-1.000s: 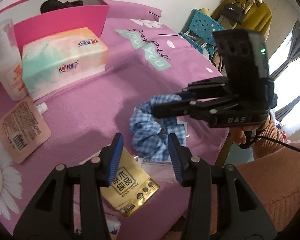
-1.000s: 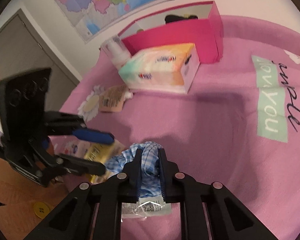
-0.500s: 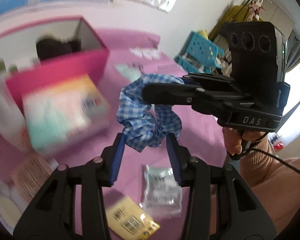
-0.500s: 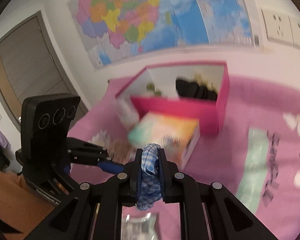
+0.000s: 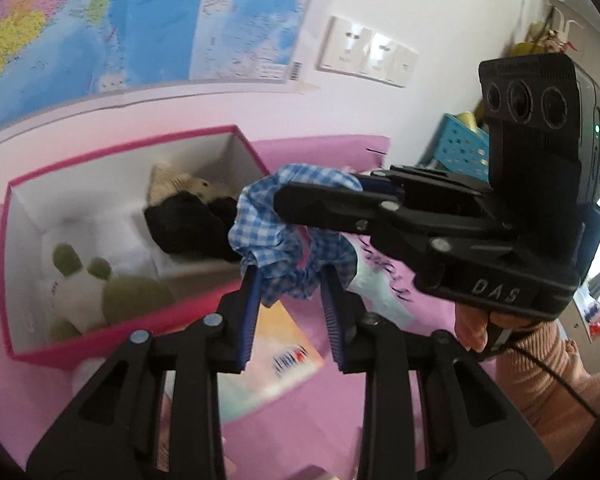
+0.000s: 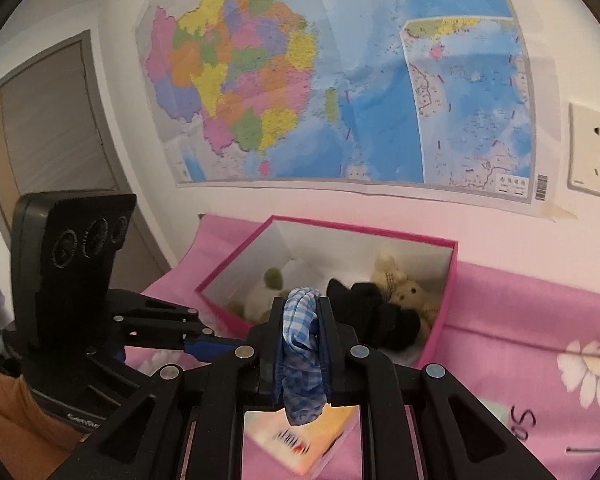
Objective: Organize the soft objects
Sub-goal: 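Carry the blue checked scrunchie into the pink box and release it, then move the right gripper to the peach pouch and grasp it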
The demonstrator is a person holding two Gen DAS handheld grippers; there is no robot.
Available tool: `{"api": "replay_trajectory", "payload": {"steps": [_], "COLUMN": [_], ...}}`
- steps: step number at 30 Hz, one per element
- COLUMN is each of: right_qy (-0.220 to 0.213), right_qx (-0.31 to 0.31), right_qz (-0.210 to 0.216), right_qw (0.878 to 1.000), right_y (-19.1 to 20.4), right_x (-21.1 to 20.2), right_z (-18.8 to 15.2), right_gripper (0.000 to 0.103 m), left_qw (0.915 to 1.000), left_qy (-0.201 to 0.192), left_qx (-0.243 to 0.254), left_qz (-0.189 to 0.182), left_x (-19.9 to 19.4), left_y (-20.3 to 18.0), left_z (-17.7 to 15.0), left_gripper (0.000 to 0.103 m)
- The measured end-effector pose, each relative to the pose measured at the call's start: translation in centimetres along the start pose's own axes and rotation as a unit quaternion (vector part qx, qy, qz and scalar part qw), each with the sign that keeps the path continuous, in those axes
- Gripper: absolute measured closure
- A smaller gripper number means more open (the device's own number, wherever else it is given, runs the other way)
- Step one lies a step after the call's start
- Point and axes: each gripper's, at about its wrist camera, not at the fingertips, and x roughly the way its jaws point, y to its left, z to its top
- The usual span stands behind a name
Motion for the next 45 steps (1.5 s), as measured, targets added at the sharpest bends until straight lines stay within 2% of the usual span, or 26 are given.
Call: {"api": "replay_trajectory", "payload": {"steps": [2,7,8,10,11,12,14,21,25,28,31,34,39,45], "right_qy": [0.002,0.013,0.019,0.022,0.022,0.021,0.015,-0.014,-0.014,-0.005,0.01,0.035,0.091,0.163], "right_qx": [0.005,0.01,0.014,0.021,0.019,0.018,0.018,0.026,0.033,0.029,0.019,0.02,0.019,0.049], "right_qz": [-0.007,-0.035,-0.043,-0.062,-0.081,-0.091,-0.111,-0.121,-0.098,-0.056,-0.021,0.032,0.078,0.085], "right_qw": [1.0,0.999,0.999,0.998,0.996,0.995,0.994,0.992,0.995,0.998,1.0,0.999,0.993,0.982], "right_y": [-0.7,-2.3,-2.8,-3.3,-3.5,-3.6,-3.8,-3.9,-3.1,-1.2,0.9,3.1,6.0,7.5], "right_x": [1.1,3.4,4.0,4.4,4.6,4.5,4.3,1.5,0.5,-0.5,-0.9,-0.8,1.4,6.4], "right_z": [0.5,1.0,1.0,0.8,0.6,0.5,0.3,-0.2,-0.8,-2.2,-3.6,-5.7,-9.0,-12.5], "right_gripper": [0.087,0.086,0.08,0.069,0.063,0.059,0.054,0.052,0.052,0.052,0.052,0.052,0.052,0.052], "left_qw": [0.9997,0.9984,0.9978,0.9977,0.9978,0.9975,0.9963,0.9942,0.9936,0.9927,0.9927,0.9921,0.9899,0.9883], "left_qy": [0.002,0.013,0.012,0.008,0.002,-0.005,-0.023,-0.067,-0.081,-0.083,-0.072,-0.05,-0.008,0.027], "left_qx": [-0.002,-0.009,-0.01,-0.008,-0.006,-0.005,0.0,-0.01,-0.016,-0.026,-0.042,-0.059,-0.094,-0.115], "left_qz": [0.023,0.055,0.065,0.067,0.066,0.07,0.083,0.083,0.077,0.083,0.087,0.099,0.106,0.097], "left_x": [0.4,2.2,2.3,2.2,1.8,1.5,0.3,-4.5,-6.7,-7.9,-8.3,-8.0,-6.5,-4.6], "left_y": [0.7,2.0,2.2,2.4,2.4,2.5,2.5,3.4,3.7,4.0,4.9,5.8,7.4,8.1], "left_z": [0.4,1.2,1.1,0.8,0.6,0.4,-0.2,-2.8,-5.1,-7.2,-9.5,-11.5,-14.6,-17.1], "left_gripper": [0.07,0.07,0.07,0.062,0.052,0.047,0.047,0.047,0.046,0.045,0.045,0.045,0.045,0.045]}}
